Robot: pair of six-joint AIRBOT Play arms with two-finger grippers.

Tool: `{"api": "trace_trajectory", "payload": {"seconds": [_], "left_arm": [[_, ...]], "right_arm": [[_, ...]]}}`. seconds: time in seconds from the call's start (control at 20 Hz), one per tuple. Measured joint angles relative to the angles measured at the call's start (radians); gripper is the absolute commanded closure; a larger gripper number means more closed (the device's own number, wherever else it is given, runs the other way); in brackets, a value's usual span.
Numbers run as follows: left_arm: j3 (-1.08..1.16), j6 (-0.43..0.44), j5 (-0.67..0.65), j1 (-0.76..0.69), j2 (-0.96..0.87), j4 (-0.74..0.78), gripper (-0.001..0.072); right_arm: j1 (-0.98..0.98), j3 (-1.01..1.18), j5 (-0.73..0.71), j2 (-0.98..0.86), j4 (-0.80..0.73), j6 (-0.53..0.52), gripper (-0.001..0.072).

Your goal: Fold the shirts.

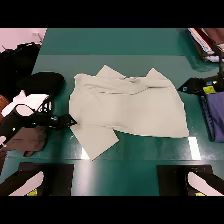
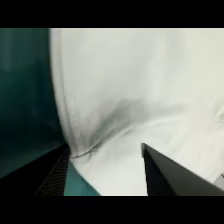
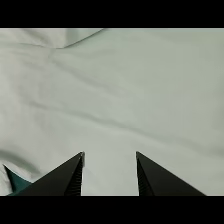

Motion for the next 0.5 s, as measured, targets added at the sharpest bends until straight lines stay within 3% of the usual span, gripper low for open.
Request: {"api": "trace_trajectory", "payload": {"seconds": [0.1,0.5], "left_arm": [[-0.012,0.004,0.042,-0.050,-0.006,-0.002,0.0681],[0.074,0.003,0.055,-0.112,-0.001,-0.010,0.0681]], "right_arm": [[-0.031,-0.039,0.000,0.033,0.001,0.000,0.0333],[-0.364,-0.372,0.070,0.155,-0.072,0.000,0.0322]]}}
